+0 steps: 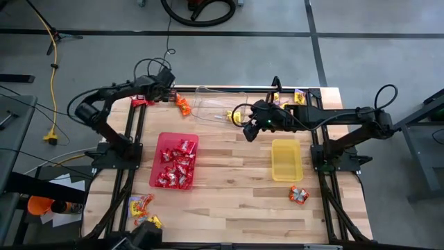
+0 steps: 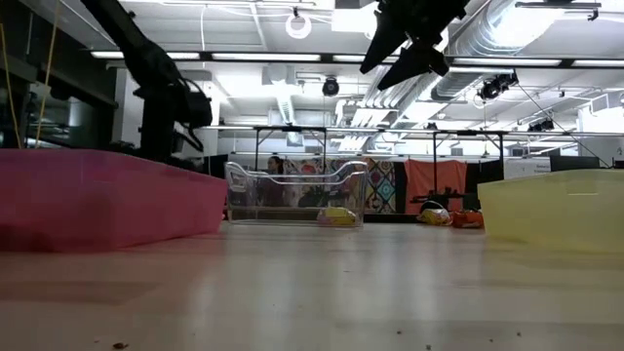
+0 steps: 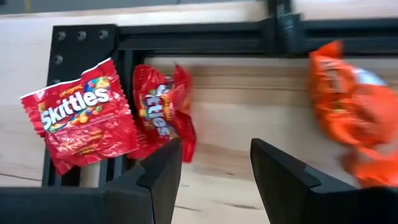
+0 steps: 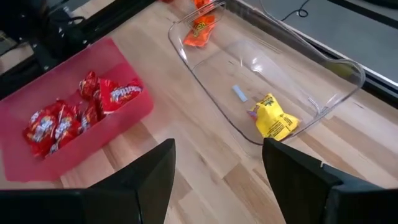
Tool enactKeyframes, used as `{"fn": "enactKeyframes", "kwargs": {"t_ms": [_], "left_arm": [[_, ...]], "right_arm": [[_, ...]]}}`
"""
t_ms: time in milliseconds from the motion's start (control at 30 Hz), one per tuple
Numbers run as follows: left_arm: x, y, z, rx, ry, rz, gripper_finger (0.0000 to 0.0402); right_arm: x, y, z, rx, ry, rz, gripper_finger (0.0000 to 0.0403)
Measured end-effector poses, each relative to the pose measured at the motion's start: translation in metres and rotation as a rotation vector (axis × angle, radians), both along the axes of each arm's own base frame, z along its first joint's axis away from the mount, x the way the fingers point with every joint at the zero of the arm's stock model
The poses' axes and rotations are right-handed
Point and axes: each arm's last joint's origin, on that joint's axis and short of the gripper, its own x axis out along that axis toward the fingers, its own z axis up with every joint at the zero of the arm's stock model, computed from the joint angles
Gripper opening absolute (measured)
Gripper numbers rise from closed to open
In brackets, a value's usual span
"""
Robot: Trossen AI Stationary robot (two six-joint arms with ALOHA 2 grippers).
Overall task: Sort candy
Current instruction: Put the red candy into the red bin
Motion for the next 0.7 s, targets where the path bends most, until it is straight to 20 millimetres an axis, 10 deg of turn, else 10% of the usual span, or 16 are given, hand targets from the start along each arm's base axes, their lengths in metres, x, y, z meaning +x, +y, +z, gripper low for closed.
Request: {"fn": "enactKeyframes", "kwargs": {"t_ms": [700], "left_arm": [[0.007, 0.003, -0.025, -0.006, 0.093, 0.151, 0.0145]], "right_arm": [[0.000, 0.000, -0.001, -0.049, 0.038, 0.052, 0.0236]]}}
